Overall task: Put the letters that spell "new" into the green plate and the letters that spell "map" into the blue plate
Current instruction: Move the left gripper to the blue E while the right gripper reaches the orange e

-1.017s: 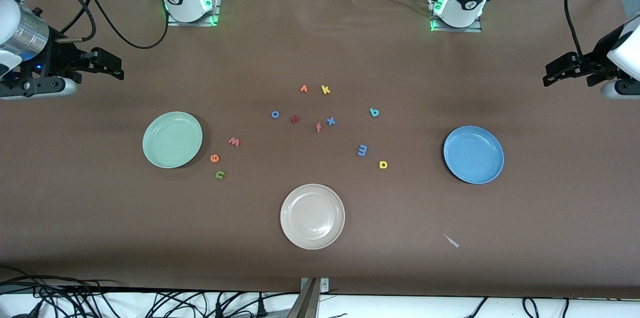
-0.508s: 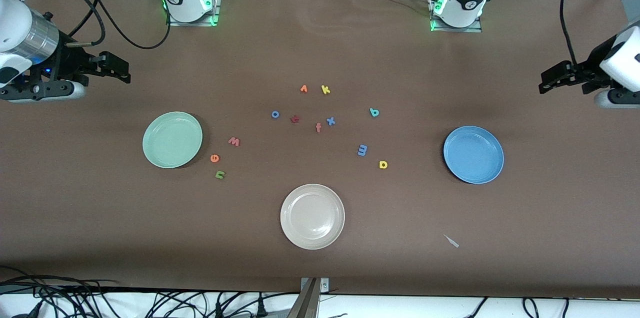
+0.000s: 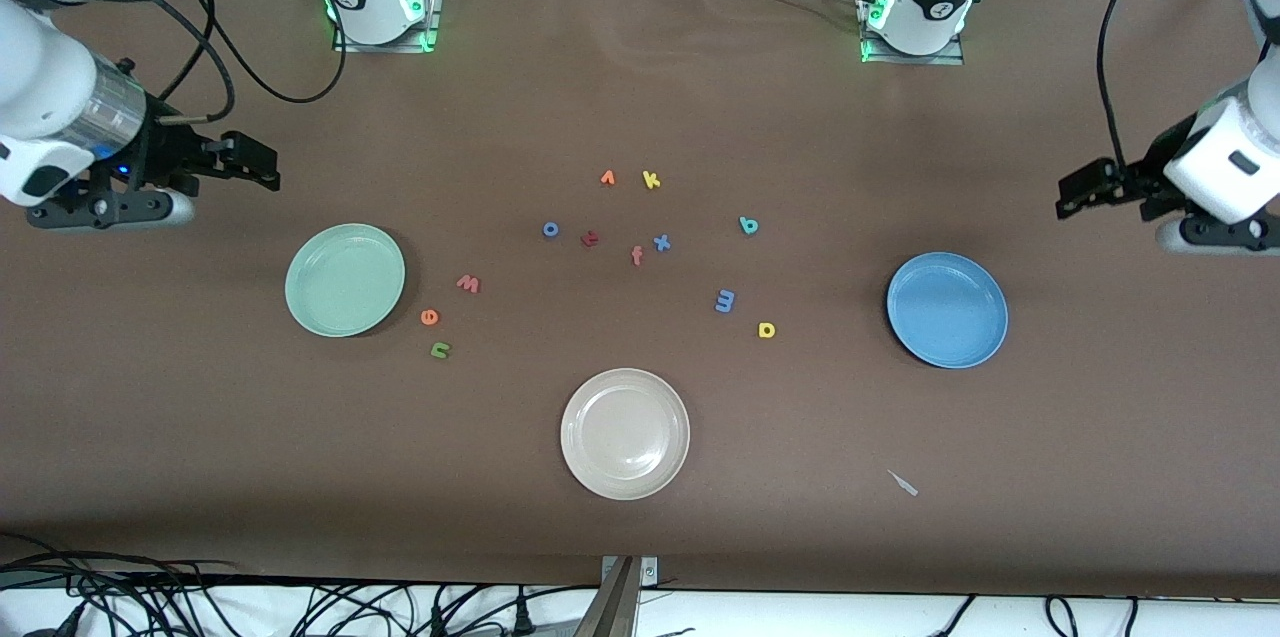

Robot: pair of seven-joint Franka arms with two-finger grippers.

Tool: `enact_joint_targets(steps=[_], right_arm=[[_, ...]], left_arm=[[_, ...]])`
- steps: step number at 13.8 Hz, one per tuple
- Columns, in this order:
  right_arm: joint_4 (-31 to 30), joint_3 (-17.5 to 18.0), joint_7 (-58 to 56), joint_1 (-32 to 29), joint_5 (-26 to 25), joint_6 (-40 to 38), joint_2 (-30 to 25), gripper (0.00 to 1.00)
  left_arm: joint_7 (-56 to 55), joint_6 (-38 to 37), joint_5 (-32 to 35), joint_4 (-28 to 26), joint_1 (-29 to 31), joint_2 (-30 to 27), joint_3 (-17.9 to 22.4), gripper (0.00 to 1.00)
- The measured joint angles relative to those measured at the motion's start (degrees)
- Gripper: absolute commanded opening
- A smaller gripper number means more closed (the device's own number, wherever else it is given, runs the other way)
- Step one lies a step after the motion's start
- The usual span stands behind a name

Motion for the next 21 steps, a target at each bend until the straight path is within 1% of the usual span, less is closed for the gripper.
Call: enact_joint_targets(steps=[2, 5, 7, 9, 11, 15, 17, 19, 21], right_arm=[[-0.05, 0.06, 0.4, 0.77, 0.04, 1.01, 1.53, 1.0], [-0.09, 0.12, 3.85, 2.77, 0.44, 2.19, 3.37, 1.0], [-0.24, 0.2, 5.21, 4.23, 0.45, 3.63, 4.26, 1.0], [-1.02, 0.24, 5.62, 4.9, 0.47, 5.85, 4.91, 1.0], [-4.56, 0.64, 6.78, 5.22, 0.49, 11.61, 5.15, 1.0], [-16.79, 2.4, 8.21, 5.42, 0.49, 27.41, 5.41, 1.0], [-21.41, 2.98, 8.38, 5.56, 0.49, 33.63, 5.45, 1.0], [-25.01, 3.07, 8.41, 5.6, 0.49, 39.76, 5.92, 1.0], [-26.58, 3.1, 8.41, 5.6, 0.48, 43.84, 7.68, 1.0]], left_arm=[[0.0, 2.3, 0.0, 0.04, -0.03, 3.08, -0.01, 1.0], [-0.37, 2.62, -0.02, -0.1, -0.54, 8.22, -0.21, 1.0], [-1.85, 4.34, -0.05, -0.07, -2.95, 11.69, -0.57, 1.0], [-4.76, 7.91, -1.94, -0.08, -6.64, 14.98, -1.03, 1.0], [-7.35, 12.47, -4.17, -0.08, -10.76, 18.57, -1.38, 1.0], [-8.66, 21.17, -4.52, -0.06, -18.78, 25.16, -1.58, 1.0], [-8.8, 24.03, -4.52, -0.04, -21.59, 27.84, -1.61, 1.0], [-8.86, 26.19, -4.52, 0.0, -24.02, 29.99, -1.6, 1.0], [-9.21, 27.47, -4.54, 0.03, -25.85, 31.28, -1.61, 1.0]])
